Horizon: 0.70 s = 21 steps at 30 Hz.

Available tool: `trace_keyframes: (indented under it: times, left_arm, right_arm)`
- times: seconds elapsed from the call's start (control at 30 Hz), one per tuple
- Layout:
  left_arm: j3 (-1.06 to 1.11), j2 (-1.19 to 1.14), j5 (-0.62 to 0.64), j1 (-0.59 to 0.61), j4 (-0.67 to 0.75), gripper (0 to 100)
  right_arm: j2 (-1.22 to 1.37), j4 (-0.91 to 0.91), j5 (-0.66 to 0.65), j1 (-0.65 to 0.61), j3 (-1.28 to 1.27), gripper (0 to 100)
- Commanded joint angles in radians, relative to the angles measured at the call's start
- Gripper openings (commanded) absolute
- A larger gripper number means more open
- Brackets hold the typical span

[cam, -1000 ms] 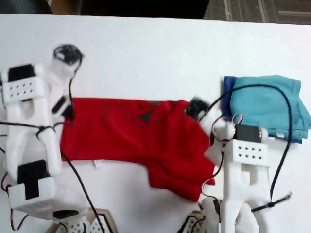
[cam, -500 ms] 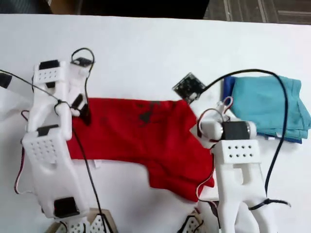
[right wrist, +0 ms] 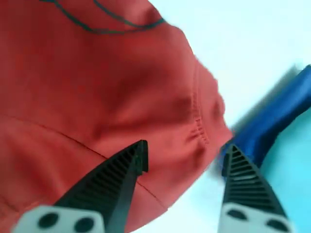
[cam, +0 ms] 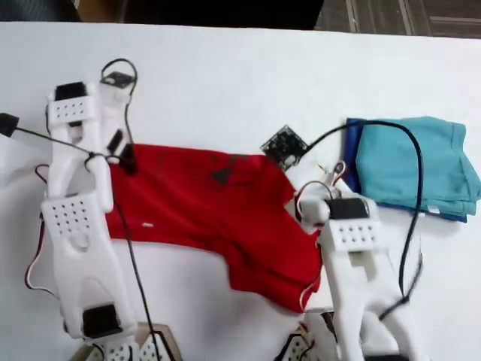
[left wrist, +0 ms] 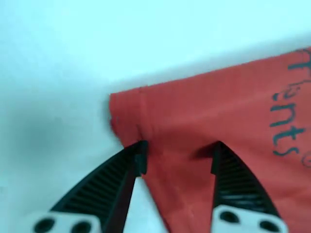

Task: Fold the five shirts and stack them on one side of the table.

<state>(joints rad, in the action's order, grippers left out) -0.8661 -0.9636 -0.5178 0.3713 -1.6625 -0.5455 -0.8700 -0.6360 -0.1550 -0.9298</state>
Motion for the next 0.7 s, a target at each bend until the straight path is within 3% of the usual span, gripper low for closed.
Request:
trace_keyframes:
  times: [0.0,0.3,0.67]
  left_arm:
    - [-0.113,-0.011,-0.026,0.043,-0.078,24]
    - [-0.245,0.055,-0.035,0.02,-0.121,24]
    - [-0.048,0.089,-0.034,-0.101,-0.11,24]
  right_arm:
    - [0.209,0.018,0.069,-0.001,0.178,25.8]
    - [0.593,-0.289,0.158,0.001,0.806,25.8]
    - [0.926,-0.228,0.163,0.039,0.862,25.8]
